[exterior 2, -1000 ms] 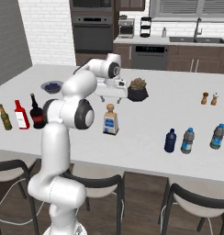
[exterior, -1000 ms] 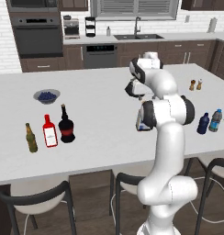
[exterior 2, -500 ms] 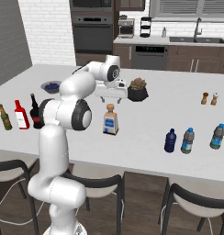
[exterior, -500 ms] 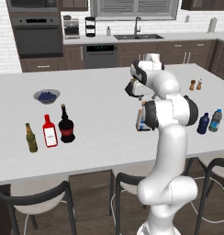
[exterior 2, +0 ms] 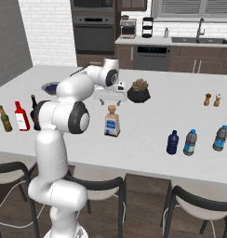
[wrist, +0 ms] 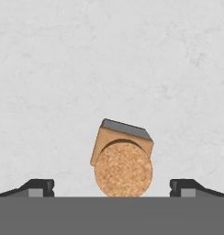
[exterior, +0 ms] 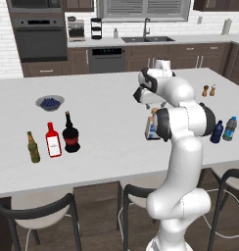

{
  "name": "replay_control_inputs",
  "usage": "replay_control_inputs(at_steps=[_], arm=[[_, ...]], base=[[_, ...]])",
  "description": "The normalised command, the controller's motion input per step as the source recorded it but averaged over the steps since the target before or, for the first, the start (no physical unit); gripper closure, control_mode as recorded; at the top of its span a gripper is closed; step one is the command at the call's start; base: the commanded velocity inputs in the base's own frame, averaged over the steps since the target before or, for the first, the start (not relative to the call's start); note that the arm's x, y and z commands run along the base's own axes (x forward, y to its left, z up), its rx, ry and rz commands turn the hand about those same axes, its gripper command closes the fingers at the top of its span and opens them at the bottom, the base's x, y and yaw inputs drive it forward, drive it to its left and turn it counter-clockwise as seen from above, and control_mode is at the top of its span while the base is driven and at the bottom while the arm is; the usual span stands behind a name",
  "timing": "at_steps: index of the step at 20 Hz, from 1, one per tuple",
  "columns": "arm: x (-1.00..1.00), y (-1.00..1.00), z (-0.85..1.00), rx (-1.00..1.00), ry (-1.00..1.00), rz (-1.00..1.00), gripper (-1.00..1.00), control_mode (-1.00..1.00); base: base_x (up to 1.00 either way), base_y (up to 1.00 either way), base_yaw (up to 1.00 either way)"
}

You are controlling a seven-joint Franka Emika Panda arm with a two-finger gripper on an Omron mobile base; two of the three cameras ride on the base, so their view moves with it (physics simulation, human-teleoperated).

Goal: Move the plastic bottles in the middle to the plastics group, and the glass bottles in the middle to the glass group.

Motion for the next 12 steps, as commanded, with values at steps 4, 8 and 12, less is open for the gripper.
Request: replay_control_inputs(at_steps=[4, 8, 12], arm=[[0.19, 0.02, -0.16, 0.00, -0.01, 0.00, -1.00, -1.00], [0.16, -0.06, -0.08, 0.00, -0.01, 0.00, -1.00, -1.00], [0.00, -0.09, 0.00, 0.00, 0.00, -0.01, -1.00, -1.00]], base=[[0.00, 0.00, 0.00], [0.00, 0.00, 0.00], [0.00, 0.00, 0.00]])
